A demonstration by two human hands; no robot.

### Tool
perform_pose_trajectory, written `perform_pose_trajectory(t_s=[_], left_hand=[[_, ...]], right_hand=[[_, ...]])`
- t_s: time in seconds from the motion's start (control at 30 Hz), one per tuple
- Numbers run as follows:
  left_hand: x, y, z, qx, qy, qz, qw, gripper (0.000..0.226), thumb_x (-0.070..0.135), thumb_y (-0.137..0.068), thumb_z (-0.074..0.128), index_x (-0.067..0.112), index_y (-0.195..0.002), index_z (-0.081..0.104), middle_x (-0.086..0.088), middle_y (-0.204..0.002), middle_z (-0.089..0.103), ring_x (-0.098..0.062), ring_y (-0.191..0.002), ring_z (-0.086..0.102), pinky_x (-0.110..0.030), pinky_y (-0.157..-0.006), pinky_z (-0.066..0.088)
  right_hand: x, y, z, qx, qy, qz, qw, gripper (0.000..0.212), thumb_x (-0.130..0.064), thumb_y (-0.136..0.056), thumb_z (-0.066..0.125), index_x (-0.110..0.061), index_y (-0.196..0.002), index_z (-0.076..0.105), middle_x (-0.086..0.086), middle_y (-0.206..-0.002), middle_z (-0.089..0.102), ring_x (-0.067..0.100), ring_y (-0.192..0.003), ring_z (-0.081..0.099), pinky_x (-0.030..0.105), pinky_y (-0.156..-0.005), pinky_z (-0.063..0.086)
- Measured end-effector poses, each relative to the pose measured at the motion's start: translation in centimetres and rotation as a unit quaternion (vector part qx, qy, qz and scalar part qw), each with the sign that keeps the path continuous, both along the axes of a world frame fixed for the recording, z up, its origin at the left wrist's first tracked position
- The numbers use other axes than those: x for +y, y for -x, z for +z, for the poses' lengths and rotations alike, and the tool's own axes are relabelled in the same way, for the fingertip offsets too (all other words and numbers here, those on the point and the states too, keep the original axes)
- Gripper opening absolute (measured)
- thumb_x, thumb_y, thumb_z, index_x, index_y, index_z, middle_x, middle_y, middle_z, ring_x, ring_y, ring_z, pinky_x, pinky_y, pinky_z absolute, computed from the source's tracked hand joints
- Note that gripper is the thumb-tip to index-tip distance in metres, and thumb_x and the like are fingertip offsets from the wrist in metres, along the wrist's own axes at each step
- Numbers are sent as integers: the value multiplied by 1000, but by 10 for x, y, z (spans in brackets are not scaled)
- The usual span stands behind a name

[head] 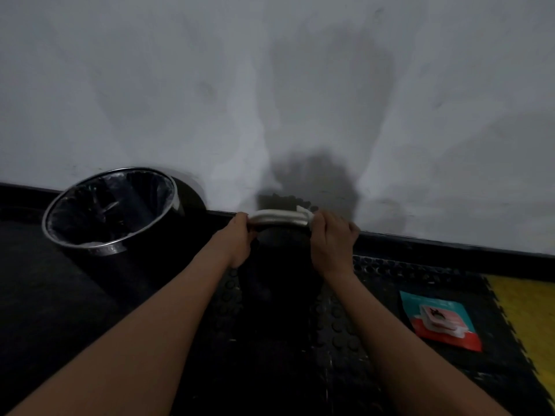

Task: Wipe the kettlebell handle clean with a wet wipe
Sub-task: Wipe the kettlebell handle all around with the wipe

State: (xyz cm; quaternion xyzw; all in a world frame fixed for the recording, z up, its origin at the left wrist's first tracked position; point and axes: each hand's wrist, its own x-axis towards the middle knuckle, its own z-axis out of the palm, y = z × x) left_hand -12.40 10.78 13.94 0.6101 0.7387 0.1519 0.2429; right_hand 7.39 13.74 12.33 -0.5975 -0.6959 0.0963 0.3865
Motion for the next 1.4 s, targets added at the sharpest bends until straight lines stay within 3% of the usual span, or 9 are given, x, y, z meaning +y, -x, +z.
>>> perform_pose_trajectory(t_s=[0.13, 0.27, 0.47, 0.63, 0.8, 0.9, 1.03, 1.23, 1.4], left_hand=[[-1, -1, 1, 7, -2, -4, 1000, 41, 33, -98, 47, 13, -132, 36, -17, -136, 51, -40, -114, 56, -45, -97, 45], [0, -1, 1, 10, -2, -4, 1000, 39, 33, -99, 46, 12, -130, 36, -17, -134, 52, -39, -112, 57, -44, -95, 45], [0, -3, 2, 9, -2, -2, 1000, 37, 32, -99, 46, 12, -128, 37, -17, -132, 53, -38, -110, 57, -42, -94, 45], [0, -4, 2, 7, -5, 5, 1000, 39, 32, -99, 47, 11, -131, 37, -17, -135, 51, -40, -114, 55, -40, -95, 44], [0, -4, 2, 13, -1, 10, 1000, 41, 32, -99, 46, 12, -133, 36, -17, -136, 51, -40, -114, 56, -40, -94, 44], [1, -3, 0, 11, -2, 5, 1000, 39, 32, -98, 47, 12, -131, 36, -18, -137, 50, -39, -112, 57, -39, -93, 45], [0, -4, 1, 10, -6, 4, 1000, 39, 31, -99, 46, 13, -132, 36, -18, -137, 50, -39, -112, 57, -40, -94, 44], [0, -4, 0, -1, -4, 7, 1000, 38, 31, -99, 47, 13, -131, 36, -17, -137, 50, -39, -115, 55, -42, -98, 44], [0, -5, 2, -3, 2, 9, 1000, 40, 30, -99, 46, 13, -134, 35, -17, -138, 50, -38, -117, 54, -42, -99, 43]], right_hand=[[22, 12, 32, -273, 139, 82, 948, 20, -19, -95, 44, -9, -110, 50, 20, -110, 60, 40, -103, 59, 56, -94, 38], [24, 27, 45, -321, 116, 166, 925, 22, -22, -93, 38, -10, -107, 50, 19, -113, 58, 40, -101, 58, 55, -89, 42], [-6, 14, 2, -68, -67, 42, 995, 28, -34, -93, 37, -27, -103, 62, -9, -100, 65, 16, -96, 54, 39, -94, 33], [-6, -4, -7, 12, 7, -29, 999, 25, -28, -94, 32, -28, -79, 52, -8, -80, 60, 19, -86, 58, 38, -90, 31], [12, 4, 25, -223, 137, 38, 964, 18, -13, -92, 40, -16, -108, 48, 12, -113, 62, 36, -100, 58, 50, -95, 31], [21, 22, 41, -236, 146, 124, 953, 18, -22, -94, 35, -21, -100, 52, 12, -113, 62, 37, -101, 59, 55, -94, 37], [14, 28, 23, -137, 20, 88, 986, 33, -38, -93, 34, -22, -83, 60, 0, -84, 67, 28, -84, 63, 46, -87, 41], [-13, 8, -13, -85, -75, 41, 993, 30, -38, -99, 38, -38, -126, 51, -17, -119, 57, 8, -106, 50, 36, -94, 34], [-11, 7, -8, 21, -109, 21, 994, 22, -31, -88, 53, -30, -108, 64, -15, -107, 67, 8, -98, 56, 37, -94, 36]])
